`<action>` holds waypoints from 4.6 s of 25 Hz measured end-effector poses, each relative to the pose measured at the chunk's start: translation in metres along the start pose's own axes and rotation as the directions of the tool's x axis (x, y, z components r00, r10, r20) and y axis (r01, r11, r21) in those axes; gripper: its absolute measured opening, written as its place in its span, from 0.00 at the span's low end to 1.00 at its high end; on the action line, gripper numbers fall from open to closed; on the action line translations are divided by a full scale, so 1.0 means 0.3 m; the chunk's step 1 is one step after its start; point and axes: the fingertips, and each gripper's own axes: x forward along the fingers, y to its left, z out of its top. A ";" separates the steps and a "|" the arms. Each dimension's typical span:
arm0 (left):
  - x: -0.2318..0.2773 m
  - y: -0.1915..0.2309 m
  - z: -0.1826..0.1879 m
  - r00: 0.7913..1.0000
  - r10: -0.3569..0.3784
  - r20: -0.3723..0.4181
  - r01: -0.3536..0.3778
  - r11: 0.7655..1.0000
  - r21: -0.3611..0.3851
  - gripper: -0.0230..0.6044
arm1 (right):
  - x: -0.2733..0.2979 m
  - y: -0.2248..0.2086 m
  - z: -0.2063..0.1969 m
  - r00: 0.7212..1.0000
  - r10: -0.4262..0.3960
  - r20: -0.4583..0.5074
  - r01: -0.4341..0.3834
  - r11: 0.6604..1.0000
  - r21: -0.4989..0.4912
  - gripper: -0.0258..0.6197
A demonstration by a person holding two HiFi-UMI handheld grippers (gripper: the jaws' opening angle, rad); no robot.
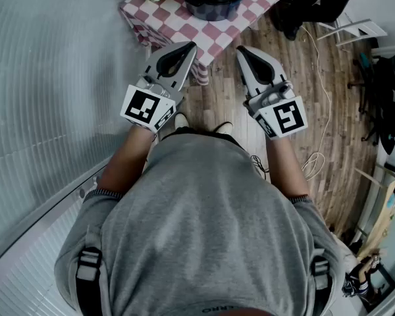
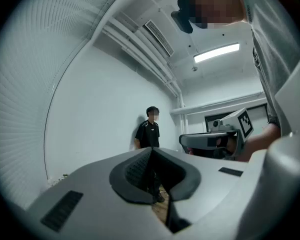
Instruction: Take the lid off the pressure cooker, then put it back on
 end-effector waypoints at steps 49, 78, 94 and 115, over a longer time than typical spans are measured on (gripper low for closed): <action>0.031 -0.120 -0.036 0.998 0.009 -0.060 -0.009 1.000 0.014 0.56 | -0.101 -0.029 -0.025 0.989 0.130 -0.065 -0.128 0.991 0.022 0.60; 0.236 -0.271 -0.130 0.991 0.109 -0.074 -0.104 0.993 0.062 0.56 | -0.198 -0.239 -0.107 0.973 0.217 -0.077 -0.217 0.976 0.010 0.60; 0.517 0.152 -0.163 0.991 0.118 -0.061 -0.115 0.992 0.051 0.56 | 0.231 -0.505 -0.138 0.962 0.247 -0.117 -0.248 0.969 0.004 0.60; 0.758 0.616 -0.257 0.984 0.126 -0.129 -0.124 0.992 0.020 0.56 | 0.693 -0.778 -0.223 0.943 0.285 -0.172 -0.285 0.958 0.024 0.56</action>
